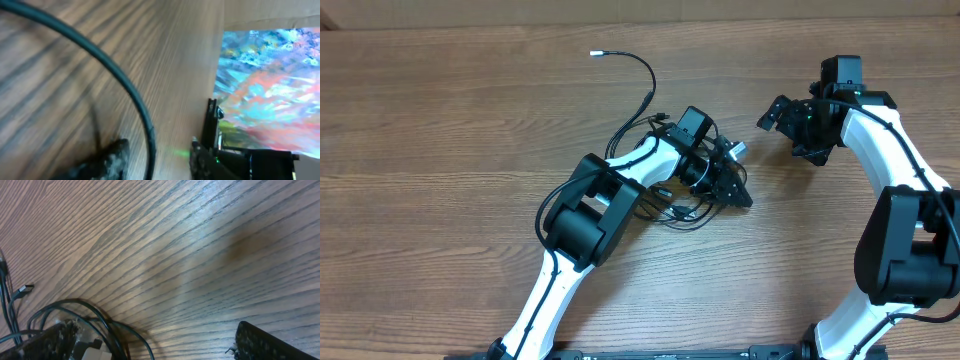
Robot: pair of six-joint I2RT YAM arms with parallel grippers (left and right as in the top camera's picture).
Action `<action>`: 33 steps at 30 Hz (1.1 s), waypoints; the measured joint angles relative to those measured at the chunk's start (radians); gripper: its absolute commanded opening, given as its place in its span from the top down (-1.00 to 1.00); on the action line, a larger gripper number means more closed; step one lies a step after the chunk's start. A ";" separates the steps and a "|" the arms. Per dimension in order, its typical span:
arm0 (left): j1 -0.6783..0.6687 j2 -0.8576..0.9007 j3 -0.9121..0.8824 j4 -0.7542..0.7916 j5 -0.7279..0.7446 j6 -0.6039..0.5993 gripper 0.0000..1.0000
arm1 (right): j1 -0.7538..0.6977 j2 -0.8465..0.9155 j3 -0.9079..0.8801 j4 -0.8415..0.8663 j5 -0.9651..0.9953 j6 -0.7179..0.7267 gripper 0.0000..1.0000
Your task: Untangle cables
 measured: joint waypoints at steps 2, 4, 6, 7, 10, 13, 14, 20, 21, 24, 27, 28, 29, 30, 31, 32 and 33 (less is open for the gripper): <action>-0.004 -0.005 0.004 0.001 0.013 -0.007 -0.45 | 0.000 0.000 0.000 0.000 0.000 0.000 -1.00; -0.006 -0.018 0.008 -0.001 0.011 -0.014 -0.71 | 0.000 0.000 0.000 0.000 0.000 0.000 -1.00; -0.010 -0.026 0.013 0.001 0.012 -0.022 -0.82 | 0.000 0.000 0.000 0.000 0.000 0.000 -1.00; -0.012 -0.029 0.014 0.004 0.012 -0.026 -0.91 | 0.000 0.000 0.000 -0.001 0.000 0.000 -1.00; -0.012 -0.035 0.017 0.005 0.016 -0.034 -0.99 | 0.000 0.000 0.000 0.000 0.000 0.000 -1.00; -0.012 -0.036 0.018 0.007 0.015 -0.039 -0.93 | 0.000 0.000 0.000 -0.001 0.000 0.000 -1.00; -0.012 -0.036 0.018 0.008 0.014 -0.043 -0.84 | 0.000 0.000 0.000 0.000 0.000 0.000 -1.00; -0.010 -0.032 0.017 0.012 -0.022 -0.044 -0.55 | 0.000 0.000 0.000 -0.001 0.000 0.000 -1.00; -0.011 -0.031 0.017 0.012 -0.026 -0.044 -0.55 | 0.000 0.000 0.000 0.000 0.000 -0.001 -1.00; -0.018 -0.031 0.017 0.013 -0.033 -0.045 -0.42 | 0.000 0.000 0.000 0.000 0.000 0.000 -1.00; -0.021 -0.031 0.017 0.013 -0.054 -0.043 -0.17 | 0.000 0.000 0.000 0.000 0.000 0.000 -1.00; -0.023 -0.031 0.016 0.013 -0.061 -0.040 -0.12 | 0.000 0.000 0.000 -0.001 0.000 0.000 -1.00; -0.026 -0.029 0.016 0.012 -0.068 -0.034 -0.10 | 0.000 0.000 0.000 0.000 0.000 0.000 -1.00; -0.026 -0.026 0.016 0.011 -0.069 -0.028 -0.05 | 0.000 0.000 0.000 0.000 0.000 0.000 -1.00; -0.026 -0.025 0.016 0.010 -0.069 -0.021 -0.04 | 0.000 0.000 0.000 0.000 0.000 0.000 -1.00; -0.026 -0.025 0.016 0.005 -0.072 -0.017 0.00 | 0.000 0.000 0.000 -0.001 0.000 0.000 -1.00; -0.026 -0.025 0.016 -0.008 -0.071 -0.002 0.03 | 0.000 0.000 0.000 -0.001 0.000 0.000 -1.00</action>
